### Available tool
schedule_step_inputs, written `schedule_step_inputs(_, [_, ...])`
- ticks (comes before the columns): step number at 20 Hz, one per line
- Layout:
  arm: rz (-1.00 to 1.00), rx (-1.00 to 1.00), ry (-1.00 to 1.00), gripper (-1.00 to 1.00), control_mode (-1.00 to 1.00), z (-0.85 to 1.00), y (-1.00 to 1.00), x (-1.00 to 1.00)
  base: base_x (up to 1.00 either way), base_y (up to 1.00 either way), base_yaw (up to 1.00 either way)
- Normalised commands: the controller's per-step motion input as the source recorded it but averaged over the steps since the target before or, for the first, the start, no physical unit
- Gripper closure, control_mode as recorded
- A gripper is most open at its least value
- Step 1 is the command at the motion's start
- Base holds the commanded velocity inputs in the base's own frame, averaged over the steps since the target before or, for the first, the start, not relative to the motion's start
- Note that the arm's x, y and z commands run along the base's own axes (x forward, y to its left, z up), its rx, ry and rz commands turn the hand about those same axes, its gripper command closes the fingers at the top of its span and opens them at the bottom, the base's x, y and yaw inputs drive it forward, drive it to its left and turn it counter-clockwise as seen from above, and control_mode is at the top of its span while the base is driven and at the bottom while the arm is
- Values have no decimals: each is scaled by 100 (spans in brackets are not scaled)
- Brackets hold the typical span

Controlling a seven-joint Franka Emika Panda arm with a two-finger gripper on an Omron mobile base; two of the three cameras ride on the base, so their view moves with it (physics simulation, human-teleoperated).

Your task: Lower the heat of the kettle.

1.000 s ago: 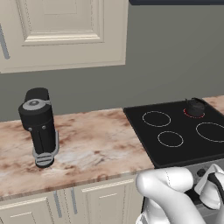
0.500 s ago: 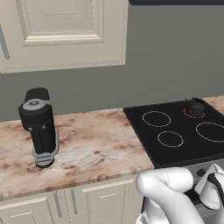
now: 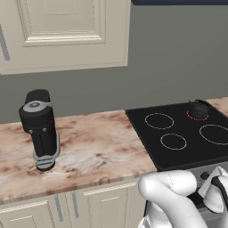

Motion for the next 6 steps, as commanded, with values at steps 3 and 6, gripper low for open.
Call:
schedule_step_inputs(3, [0, 15, 0, 100, -100, 0, -15, 0, 0, 0, 0])
schedule_step_inputs(6, [0, 19, 0, 100, -100, 0, -17, 0, 0, 0, 0])
